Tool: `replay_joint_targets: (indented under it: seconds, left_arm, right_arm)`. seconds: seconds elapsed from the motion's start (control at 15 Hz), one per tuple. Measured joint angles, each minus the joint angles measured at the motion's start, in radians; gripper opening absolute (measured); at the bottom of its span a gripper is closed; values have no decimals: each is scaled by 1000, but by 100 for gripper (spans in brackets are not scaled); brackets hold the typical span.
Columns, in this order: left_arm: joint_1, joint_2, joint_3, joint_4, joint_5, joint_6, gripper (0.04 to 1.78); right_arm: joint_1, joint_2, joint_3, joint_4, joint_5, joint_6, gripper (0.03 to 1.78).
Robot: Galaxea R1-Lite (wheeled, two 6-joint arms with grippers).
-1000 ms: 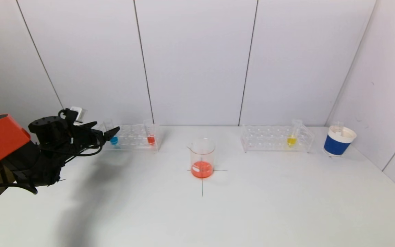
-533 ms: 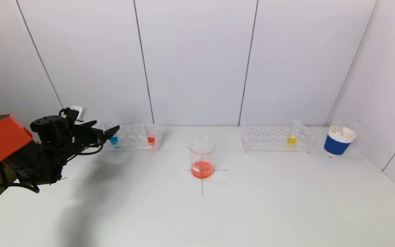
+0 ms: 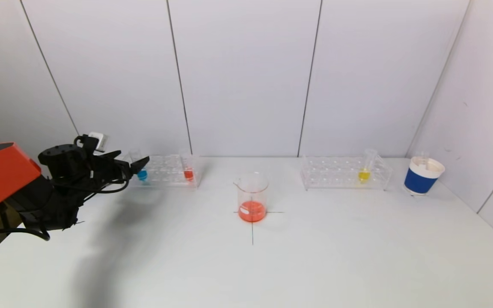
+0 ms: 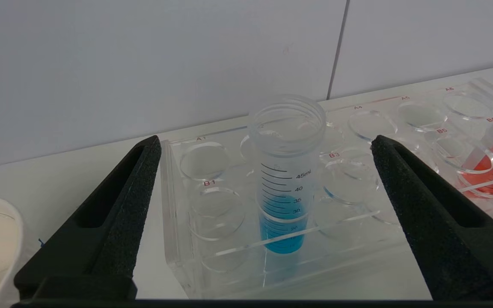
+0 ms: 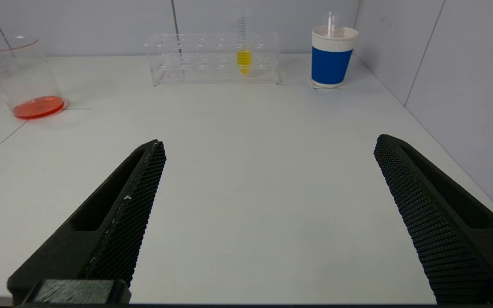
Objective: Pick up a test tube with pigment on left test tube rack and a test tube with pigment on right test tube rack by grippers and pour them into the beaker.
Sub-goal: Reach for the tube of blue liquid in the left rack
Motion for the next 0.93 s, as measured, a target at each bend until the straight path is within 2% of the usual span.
replay_joint_targets:
  seconds: [0.93]
  left_arm:
    - [-22, 20, -30, 16, 2, 0, 172]
  right_arm:
    - [0, 0, 0, 0, 0, 0, 177]
